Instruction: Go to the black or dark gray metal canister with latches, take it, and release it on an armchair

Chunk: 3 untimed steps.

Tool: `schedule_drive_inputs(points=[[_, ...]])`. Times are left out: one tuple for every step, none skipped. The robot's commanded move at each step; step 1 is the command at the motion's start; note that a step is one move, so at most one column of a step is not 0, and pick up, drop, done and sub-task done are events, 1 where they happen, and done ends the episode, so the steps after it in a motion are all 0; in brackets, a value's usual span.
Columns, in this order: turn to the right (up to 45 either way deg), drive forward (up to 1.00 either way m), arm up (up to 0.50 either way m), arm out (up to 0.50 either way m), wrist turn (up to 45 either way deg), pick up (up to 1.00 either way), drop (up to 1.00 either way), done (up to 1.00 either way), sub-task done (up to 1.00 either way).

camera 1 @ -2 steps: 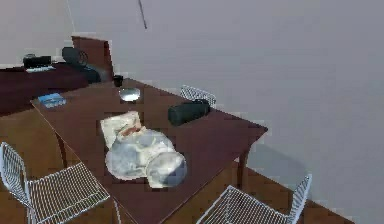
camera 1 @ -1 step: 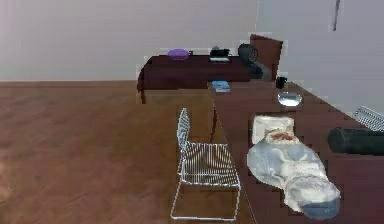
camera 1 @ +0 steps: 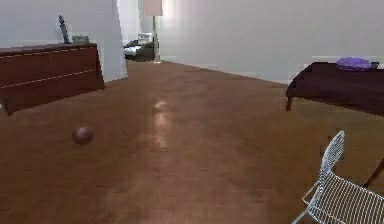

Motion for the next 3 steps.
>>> schedule_drive_inputs(points=[[33.0,0.0,0.0,0.0,0.0,0.0,0.0,0.0,0.0],[0.0,0.6,0.0,0.0,0.0,0.0,0.0,0.0,0.0],[-9.0,0.0,0.0,0.0,0.0,0.0,0.0,0.0,0.0]])
